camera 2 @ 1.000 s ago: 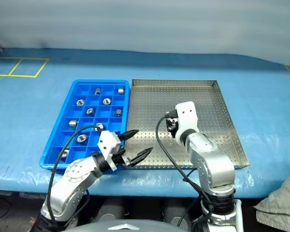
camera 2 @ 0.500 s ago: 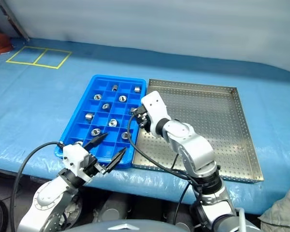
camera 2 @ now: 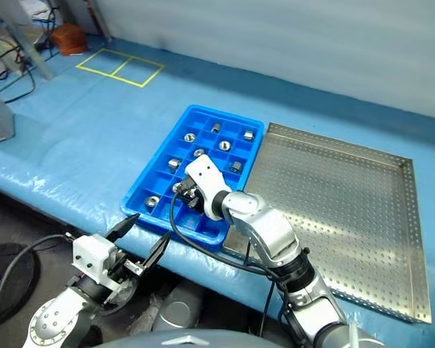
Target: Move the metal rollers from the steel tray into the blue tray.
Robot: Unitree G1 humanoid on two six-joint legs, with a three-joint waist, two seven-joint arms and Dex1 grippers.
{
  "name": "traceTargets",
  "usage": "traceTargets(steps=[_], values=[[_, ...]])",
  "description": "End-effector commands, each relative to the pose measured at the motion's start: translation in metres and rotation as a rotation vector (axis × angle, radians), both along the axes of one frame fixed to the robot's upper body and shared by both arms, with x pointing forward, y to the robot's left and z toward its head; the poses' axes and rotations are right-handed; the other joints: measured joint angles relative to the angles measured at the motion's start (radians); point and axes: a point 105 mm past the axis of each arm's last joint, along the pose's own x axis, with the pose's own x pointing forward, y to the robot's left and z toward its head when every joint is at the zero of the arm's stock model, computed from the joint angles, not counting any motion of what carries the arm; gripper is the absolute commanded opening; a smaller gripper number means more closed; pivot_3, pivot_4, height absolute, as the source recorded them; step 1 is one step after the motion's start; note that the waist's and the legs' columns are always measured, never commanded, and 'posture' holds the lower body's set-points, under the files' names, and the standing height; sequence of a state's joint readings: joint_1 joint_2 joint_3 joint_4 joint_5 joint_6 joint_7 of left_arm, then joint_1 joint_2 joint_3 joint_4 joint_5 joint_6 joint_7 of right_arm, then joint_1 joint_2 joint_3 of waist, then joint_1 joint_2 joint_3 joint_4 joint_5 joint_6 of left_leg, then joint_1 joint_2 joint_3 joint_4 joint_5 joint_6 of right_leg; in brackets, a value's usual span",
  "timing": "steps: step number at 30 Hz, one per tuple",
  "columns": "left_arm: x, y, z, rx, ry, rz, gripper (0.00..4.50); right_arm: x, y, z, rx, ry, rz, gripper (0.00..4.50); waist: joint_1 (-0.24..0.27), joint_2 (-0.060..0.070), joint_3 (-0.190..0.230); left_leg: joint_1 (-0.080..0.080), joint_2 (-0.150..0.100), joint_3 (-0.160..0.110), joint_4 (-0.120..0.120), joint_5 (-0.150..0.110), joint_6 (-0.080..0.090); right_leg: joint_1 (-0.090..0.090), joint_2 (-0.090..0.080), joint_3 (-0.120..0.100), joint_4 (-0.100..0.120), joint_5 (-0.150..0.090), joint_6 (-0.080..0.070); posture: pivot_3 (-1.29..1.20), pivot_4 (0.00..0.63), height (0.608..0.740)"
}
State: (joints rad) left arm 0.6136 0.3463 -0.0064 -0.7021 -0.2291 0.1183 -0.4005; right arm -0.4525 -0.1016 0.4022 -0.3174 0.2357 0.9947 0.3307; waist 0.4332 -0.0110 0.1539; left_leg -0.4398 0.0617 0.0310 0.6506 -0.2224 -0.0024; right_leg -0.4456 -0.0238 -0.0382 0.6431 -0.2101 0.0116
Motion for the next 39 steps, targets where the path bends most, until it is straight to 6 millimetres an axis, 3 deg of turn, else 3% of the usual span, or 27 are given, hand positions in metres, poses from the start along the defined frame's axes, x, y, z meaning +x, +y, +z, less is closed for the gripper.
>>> traceTargets(steps=[1, 11, 21, 25, 30, 39], values=[[-0.002, -0.004, 0.015, 0.001, -0.064, -0.015, 4.5, -0.005, 0.003, 0.007, 0.025, -0.022, 0.028, 1.7, 0.036, 0.0, 0.0, 0.0, 0.0, 0.0, 0.0, 0.0, 0.0, -0.001, 0.0, 0.0, 0.0, 0.0, 0.0, 0.65, 0.15, 0.74], [0.002, -0.013, 0.01, -0.04, -0.059, -0.075, 4.5, -0.019, -0.035, 0.011, 0.002, 0.003, -0.01, 1.7, 0.138, -0.001, -0.001, 0.0, 0.0, -0.001, 0.002, -0.004, -0.006, -0.002, -0.001, -0.003, 0.0, -0.001, 0.0, 0.59, 0.15, 0.74], [0.011, -0.022, 0.011, -0.052, -0.066, -0.137, 4.5, -0.031, -0.042, -0.014, -0.007, 0.117, 0.002, 1.7, 0.141, -0.001, -0.001, 0.0, 0.0, -0.002, 0.002, -0.001, -0.002, 0.0, -0.001, -0.004, 0.0, -0.001, 0.0, 0.54, 0.15, 0.74], [0.015, -0.026, 0.013, -0.049, -0.074, -0.158, 4.5, -0.031, -0.039, -0.019, -0.014, 0.114, -0.014, 3.01, 0.128, 0.0, -0.002, 0.001, 0.0, -0.002, 0.003, -0.002, -0.002, 0.0, -0.001, -0.004, 0.001, -0.001, 0.0, 0.53, 0.15, 0.74], [0.019, -0.028, 0.016, -0.047, -0.079, -0.177, 4.5, -0.029, -0.043, -0.005, 0.022, 0.071, -0.03, 4.45, 0.107, -0.001, -0.003, 0.001, 0.001, -0.002, 0.003, -0.002, -0.002, 0.0, 0.0, -0.005, 0.001, -0.001, 0.0, 0.5, 0.15, 0.74], [0.023, -0.031, 0.017, -0.045, -0.084, -0.215, 4.5, -0.032, -0.051, 0.002, 0.012, 0.027, -0.023, 4.45, 0.077, -0.001, -0.003, -0.002, 0.001, -0.003, 0.007, -0.002, -0.002, 0.002, 0.0, -0.005, 0.002, 0.0, 0.001, 0.47, 0.15, 0.74]])
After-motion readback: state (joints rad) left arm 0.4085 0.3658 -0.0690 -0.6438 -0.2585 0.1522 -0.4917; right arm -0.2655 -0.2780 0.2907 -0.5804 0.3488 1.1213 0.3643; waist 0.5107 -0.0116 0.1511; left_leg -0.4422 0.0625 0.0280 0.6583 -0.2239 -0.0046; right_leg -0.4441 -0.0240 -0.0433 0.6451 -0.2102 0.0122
